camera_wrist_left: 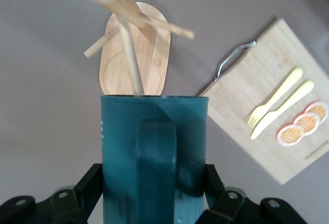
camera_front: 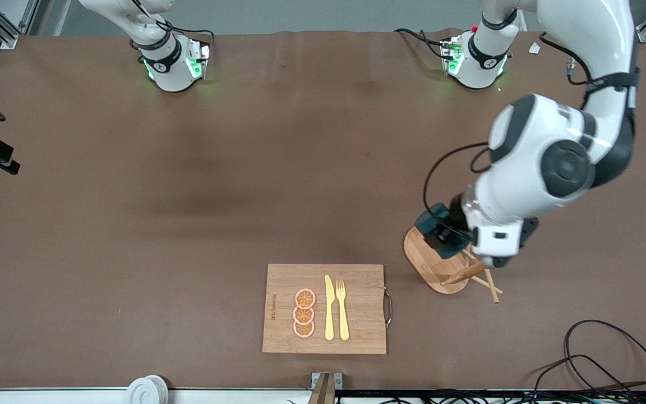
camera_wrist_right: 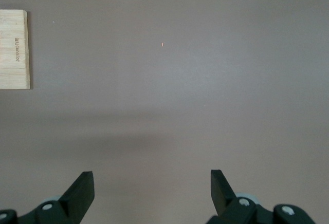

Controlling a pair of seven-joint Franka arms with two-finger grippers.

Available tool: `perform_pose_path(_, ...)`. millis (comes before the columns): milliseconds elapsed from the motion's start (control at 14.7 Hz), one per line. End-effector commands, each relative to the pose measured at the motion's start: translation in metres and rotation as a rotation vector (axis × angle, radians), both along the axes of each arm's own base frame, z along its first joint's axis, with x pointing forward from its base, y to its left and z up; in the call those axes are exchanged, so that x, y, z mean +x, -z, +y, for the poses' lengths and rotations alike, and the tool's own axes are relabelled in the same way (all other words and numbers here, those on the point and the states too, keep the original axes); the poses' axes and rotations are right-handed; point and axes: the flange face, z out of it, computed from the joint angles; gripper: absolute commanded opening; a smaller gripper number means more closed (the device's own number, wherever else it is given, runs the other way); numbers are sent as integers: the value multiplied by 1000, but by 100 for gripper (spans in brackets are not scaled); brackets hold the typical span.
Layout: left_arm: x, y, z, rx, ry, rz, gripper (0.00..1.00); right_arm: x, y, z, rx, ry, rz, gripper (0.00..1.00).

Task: Transfer cup from left to right arm and place
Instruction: 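Lift the teal mug off the mug tree with the left gripper, then lower the teal mug onto the table and open the left gripper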

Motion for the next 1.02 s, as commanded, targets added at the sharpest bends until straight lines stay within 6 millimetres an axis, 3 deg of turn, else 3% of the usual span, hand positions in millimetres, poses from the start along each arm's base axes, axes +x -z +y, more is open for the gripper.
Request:
perform_pose_path(0,-36,8,-72,117,79,-67,23,-3,-3,-1,3,-7,-3,100)
perform_pose_path(272,-82,40,-164,239,144,-201,23,-3,-3,-1,3,-9,-2,100)
perform_pose_path(476,-115,82,-222,298,141,-317,23,-3,-3,-3,2,-7,-4,100)
perform_pose_path(681,-146,145,-266,439,227,-479,22,-3,-2,-5,2,-6,-3,100)
perform_pose_path(953,-184,224,-302,604,349,-717,22,-3,-2,-4,-1,-35,-2,100)
